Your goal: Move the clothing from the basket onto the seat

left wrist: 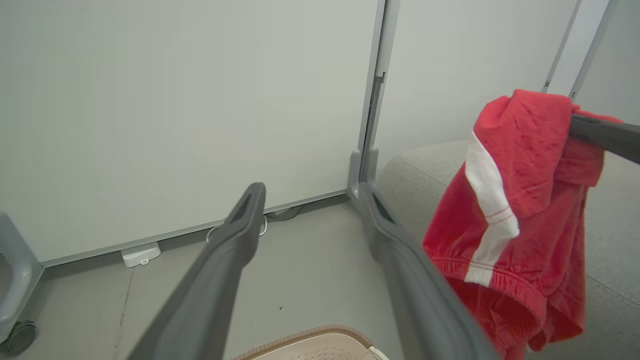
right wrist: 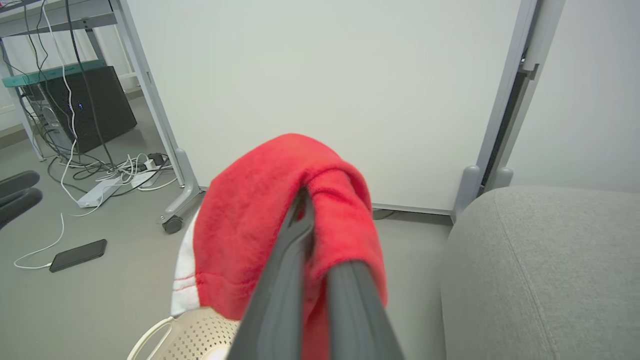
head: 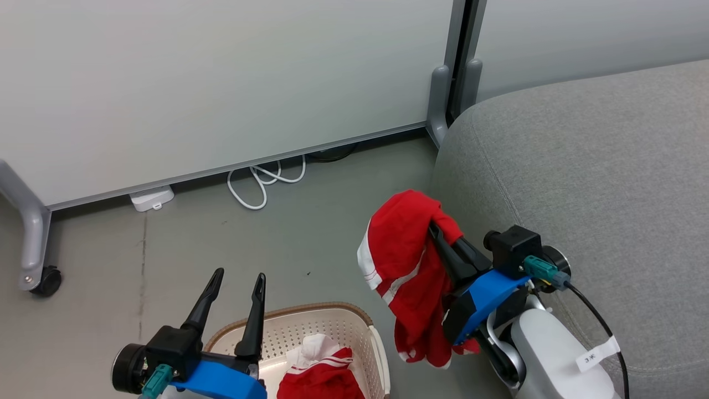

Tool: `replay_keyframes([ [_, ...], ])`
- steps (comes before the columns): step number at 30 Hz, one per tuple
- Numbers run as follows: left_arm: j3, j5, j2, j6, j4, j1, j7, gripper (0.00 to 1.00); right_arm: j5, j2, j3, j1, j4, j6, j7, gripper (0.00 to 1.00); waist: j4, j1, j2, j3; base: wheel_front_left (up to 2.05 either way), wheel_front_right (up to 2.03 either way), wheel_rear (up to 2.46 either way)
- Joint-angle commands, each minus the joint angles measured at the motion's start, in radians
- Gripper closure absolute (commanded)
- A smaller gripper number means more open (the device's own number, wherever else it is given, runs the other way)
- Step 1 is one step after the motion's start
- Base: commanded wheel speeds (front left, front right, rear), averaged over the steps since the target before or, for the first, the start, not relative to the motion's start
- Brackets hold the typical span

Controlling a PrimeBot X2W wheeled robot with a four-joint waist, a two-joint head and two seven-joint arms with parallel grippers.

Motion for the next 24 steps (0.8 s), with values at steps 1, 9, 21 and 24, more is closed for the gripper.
replay_keyframes([
  [1, 0.008, 0.007, -0.002, -0.004, -0.004, 0.005, -0.005, 0.0, 0.001, -0.001, -0.004, 0.01, -0.01, 0.0, 0.002, 1.0, -0.001, 0.0, -0.0001, 0.0, 0.0, 0.0, 0.0],
  [9, 0.053, 0.065, -0.039, -0.052, -0.01, 0.012, -0.005, 0.0, 0.014, -0.001, -0.008, 0.063, -0.117, 0.0, 0.04, 1.0, -0.065, 0.0, -0.0001, 0.008, 0.0, 0.0, 0.0],
  [21, 0.08, 0.124, -0.045, -0.087, -0.028, -0.02, -0.005, 0.0, 0.019, -0.001, 0.004, 0.084, -0.202, 0.0, 0.056, 1.0, -0.278, 0.0, -0.0001, 0.064, 0.0, 0.0, 0.0],
  [24, 0.081, 0.131, -0.042, -0.092, -0.029, -0.029, -0.005, 0.0, 0.025, -0.001, -0.003, 0.087, -0.215, 0.0, 0.05, 1.0, -0.329, 0.0, -0.0001, 0.082, 0.0, 0.0, 0.0],
])
